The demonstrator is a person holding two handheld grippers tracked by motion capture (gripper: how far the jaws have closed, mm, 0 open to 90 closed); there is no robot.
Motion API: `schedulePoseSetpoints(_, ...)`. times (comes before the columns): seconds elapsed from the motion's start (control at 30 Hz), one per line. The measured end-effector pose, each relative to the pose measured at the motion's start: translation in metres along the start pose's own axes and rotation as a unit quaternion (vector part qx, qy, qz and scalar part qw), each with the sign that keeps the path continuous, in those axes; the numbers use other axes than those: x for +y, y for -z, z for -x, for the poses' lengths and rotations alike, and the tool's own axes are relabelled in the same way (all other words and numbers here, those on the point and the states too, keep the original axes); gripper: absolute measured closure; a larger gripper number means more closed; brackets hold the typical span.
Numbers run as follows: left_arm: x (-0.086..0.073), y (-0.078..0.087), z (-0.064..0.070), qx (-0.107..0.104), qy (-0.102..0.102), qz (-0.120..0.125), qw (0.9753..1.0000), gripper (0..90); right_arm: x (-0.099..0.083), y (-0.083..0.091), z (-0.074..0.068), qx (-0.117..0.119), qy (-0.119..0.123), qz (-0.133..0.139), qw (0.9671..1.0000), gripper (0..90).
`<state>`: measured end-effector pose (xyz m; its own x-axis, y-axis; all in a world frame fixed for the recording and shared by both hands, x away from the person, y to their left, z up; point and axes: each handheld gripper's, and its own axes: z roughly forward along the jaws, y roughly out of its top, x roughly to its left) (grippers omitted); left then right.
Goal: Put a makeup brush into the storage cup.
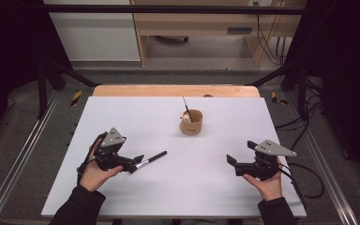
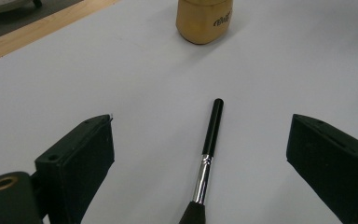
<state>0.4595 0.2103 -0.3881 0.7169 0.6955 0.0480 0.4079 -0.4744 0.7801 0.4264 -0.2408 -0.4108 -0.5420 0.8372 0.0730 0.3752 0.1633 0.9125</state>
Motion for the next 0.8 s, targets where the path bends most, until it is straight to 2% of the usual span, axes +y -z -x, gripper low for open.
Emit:
schedulePoseSetpoints(0.33, 0.01, -0.01, 0.001, -0.008, -0.02, -0.039, 0.999, 7.2, 0.0, -0.001, 0.0, 0.001, 0.0, 0.0, 1.0, 5.6)
schedulePoseSetpoints(0.5, 0.014, -0.02, 0.002, -0.011, -0.037, -0.071, 0.9968, 7.3, 0.0, -0.001, 0.0, 0.007, -0.001, -0.001, 1.0, 6.8)
schedulePoseSetpoints(0.8, 0.019, -0.029, 0.0, -0.02, -0.046, -0.093, 0.9944, 7.8, 0.001, -0.001, 0.0, 0.008, 0.002, 0.001, 1.0, 7.3)
